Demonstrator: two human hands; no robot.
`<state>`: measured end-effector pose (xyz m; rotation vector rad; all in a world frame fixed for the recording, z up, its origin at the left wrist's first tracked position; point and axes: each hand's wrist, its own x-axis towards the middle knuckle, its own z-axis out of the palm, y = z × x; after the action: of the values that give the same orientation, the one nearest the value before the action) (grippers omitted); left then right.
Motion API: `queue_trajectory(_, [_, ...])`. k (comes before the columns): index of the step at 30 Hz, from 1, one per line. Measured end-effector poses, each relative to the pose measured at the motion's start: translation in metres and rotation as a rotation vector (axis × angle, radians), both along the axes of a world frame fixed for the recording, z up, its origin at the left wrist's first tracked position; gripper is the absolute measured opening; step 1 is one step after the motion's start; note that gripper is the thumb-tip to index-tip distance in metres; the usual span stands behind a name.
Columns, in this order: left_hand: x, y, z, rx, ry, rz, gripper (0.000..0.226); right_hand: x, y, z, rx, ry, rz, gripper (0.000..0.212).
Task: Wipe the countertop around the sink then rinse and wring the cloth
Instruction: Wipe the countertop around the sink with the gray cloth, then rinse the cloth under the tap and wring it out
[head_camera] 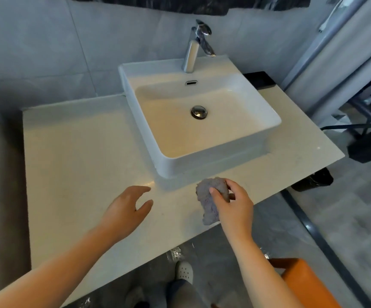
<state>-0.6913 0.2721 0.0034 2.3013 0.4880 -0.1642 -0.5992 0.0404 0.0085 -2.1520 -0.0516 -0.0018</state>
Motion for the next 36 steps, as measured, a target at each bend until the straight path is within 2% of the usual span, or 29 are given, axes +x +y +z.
queue_trajectory(8, [0.073,0.017,0.057,-0.061,-0.189,0.067,0.035,0.095,0.036,0.076,0.219,-0.032,0.193,0.028])
queue_trajectory(13, [0.143,-0.002,0.080,-0.149,-0.279,0.154,0.031,0.176,0.047,0.092,0.347,0.010,0.351,0.024])
queue_trajectory(18, [0.218,-0.033,0.084,-0.256,-0.277,0.310,0.036,0.259,0.049,0.096,0.360,0.080,0.532,0.017])
queue_trajectory(20, [0.246,-0.040,0.086,-0.370,-0.279,0.405,0.043,0.285,0.051,0.095,0.348,0.106,0.599,0.017])
queue_trajectory(22, [0.272,-0.045,0.092,-0.567,-0.278,0.515,0.047,0.307,0.054,0.094,0.318,0.120,0.673,0.018])
queue_trajectory(24, [0.294,-0.048,0.097,-0.714,-0.264,0.589,0.038,0.324,0.058,0.092,0.298,0.129,0.740,0.018])
queue_trajectory(25, [0.302,-0.048,0.099,-0.727,-0.258,0.608,0.033,0.330,0.059,0.092,0.300,0.134,0.757,0.018])
queue_trajectory(31, [0.331,-0.040,0.099,-0.670,-0.228,0.672,0.039,0.364,0.059,0.084,0.240,0.028,0.658,0.023])
queue_trajectory(34, [0.344,-0.036,0.099,-0.741,-0.218,0.719,0.039,0.380,0.057,0.081,0.193,0.014,0.603,0.018])
queue_trajectory(36, [0.349,-0.031,0.096,-0.701,-0.203,0.746,0.037,0.390,0.057,0.082,0.174,-0.010,0.589,0.014])
